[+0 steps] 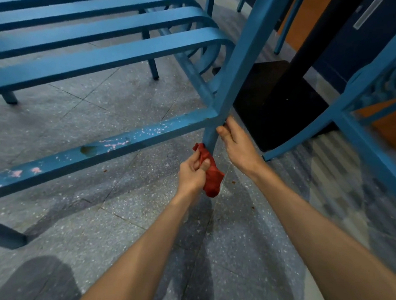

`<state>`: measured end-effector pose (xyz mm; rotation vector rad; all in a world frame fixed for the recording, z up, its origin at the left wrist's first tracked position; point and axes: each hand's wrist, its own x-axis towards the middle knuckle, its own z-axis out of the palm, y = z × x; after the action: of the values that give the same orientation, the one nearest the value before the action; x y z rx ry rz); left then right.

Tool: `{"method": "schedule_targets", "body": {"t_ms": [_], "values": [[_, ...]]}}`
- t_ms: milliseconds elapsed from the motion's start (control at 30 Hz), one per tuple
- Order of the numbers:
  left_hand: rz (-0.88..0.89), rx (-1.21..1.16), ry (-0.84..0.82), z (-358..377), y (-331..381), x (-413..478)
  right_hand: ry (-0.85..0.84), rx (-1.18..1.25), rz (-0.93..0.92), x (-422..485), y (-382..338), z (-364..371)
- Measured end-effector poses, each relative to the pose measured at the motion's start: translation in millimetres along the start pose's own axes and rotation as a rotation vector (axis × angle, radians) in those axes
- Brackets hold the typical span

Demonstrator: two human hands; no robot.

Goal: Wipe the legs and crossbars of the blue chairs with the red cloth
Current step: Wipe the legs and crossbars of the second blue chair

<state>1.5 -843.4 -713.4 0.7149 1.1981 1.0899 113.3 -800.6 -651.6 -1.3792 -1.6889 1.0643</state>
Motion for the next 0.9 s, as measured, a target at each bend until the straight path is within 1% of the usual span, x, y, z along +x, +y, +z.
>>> {"method": "schedule_targets", "body": {"t_ms": [100,167,233,267,333,400,500,600,667,733,767,800,833,900], "values": [[-0.021,-0.001,-0.091,-9,8,-16,-0.010,-0.009,0.025,-5,-9,-3],[-0.039,0.011,-0.142,-16,13,-24,-0.025,-0.117,0.066,-7,-21,-8],[-0.073,0.001,-0.168,-19,17,-30,-0.063,-0.194,0.213,-14,-35,-12],[-0.090,-0.012,-0.167,-20,21,-34,-0.093,-0.178,0.308,-19,-41,-12],[-0.122,-0.038,-0.150,-17,31,-43,-0.124,-0.102,0.455,-35,-53,-9],[-0.128,-0.088,-0.148,-11,39,-54,-0.104,0.024,0.506,-52,-62,-5],[-0.129,-0.180,-0.161,-4,56,-73,-0.014,0.343,0.559,-73,-71,-3],[-0.136,-0.205,-0.207,-3,82,-88,0.048,0.607,0.553,-84,-77,-6],[-0.110,-0.108,-0.273,-7,103,-95,0.103,0.678,0.512,-84,-82,-5],[0.013,0.120,-0.309,-12,128,-101,0.206,0.636,0.450,-78,-91,-4],[0.097,0.266,-0.298,-16,141,-103,0.279,0.561,0.398,-74,-96,-5],[0.189,0.422,-0.266,-23,155,-105,0.350,0.421,0.333,-69,-102,-4],[0.279,0.577,-0.230,-30,168,-106,0.412,0.216,0.266,-65,-107,-5],[0.413,0.839,-0.169,-50,189,-104,0.474,-0.194,0.152,-59,-115,-5]]}}
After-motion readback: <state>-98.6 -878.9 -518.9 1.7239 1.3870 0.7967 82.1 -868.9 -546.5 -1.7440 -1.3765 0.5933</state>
